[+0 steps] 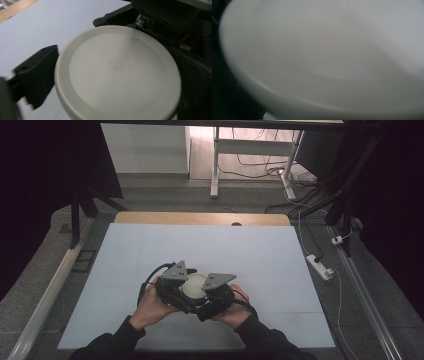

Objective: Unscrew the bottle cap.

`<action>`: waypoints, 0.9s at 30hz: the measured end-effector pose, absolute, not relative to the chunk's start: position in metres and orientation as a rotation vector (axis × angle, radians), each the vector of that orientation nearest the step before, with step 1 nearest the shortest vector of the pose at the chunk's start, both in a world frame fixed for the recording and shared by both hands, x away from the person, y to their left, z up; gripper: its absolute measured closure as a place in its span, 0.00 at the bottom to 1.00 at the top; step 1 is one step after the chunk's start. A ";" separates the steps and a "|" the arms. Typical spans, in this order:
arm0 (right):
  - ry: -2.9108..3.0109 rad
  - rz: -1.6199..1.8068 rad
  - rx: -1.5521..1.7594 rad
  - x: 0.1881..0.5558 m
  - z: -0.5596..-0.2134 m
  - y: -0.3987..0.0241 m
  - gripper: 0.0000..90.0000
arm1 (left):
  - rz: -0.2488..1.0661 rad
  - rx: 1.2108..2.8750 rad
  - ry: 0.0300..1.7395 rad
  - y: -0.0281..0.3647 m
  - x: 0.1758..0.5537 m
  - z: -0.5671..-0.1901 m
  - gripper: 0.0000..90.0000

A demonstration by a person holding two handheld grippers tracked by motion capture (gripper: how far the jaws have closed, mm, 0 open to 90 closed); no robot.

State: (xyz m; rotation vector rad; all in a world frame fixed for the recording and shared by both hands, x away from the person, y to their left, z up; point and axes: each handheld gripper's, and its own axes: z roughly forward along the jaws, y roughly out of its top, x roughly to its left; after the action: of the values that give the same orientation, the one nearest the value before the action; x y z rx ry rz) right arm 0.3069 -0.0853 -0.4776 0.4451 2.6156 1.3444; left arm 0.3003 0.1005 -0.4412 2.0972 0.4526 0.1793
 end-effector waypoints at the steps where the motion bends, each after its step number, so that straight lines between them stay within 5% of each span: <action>1: 2.616 1.344 0.445 0.307 -0.478 -0.085 0.08 | 0.174 2.096 0.434 0.103 0.300 -0.440 0.00; 17: 2.697 1.452 0.252 0.298 -0.474 -0.083 0.08 | 0.055 2.155 0.089 0.118 0.302 -0.429 0.07; 27: 2.638 1.383 0.366 0.303 -0.474 -0.085 0.08 | 0.158 2.141 0.286 0.110 0.302 -0.433 0.09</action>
State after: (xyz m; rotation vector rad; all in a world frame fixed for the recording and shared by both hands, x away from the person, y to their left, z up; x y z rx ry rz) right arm 0.3028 -0.0848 -0.4744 0.3663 2.6382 1.3828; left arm 0.3021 0.1097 -0.4325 2.1412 0.2859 0.1576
